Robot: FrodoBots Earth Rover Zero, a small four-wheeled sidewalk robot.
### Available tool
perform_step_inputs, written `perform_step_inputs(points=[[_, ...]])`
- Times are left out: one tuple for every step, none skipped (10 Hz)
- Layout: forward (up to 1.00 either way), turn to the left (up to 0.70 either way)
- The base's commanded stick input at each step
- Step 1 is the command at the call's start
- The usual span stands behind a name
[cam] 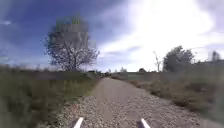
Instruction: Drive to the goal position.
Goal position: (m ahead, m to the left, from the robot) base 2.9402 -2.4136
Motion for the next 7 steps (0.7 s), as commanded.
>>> perform_step_inputs(points=[[1.00,-0.18],[1.00,-0.39],[1.00,-0.18],[1.00,0.00],[1.00,0.00],[1.00,-0.09],[1.00,-0.35]])
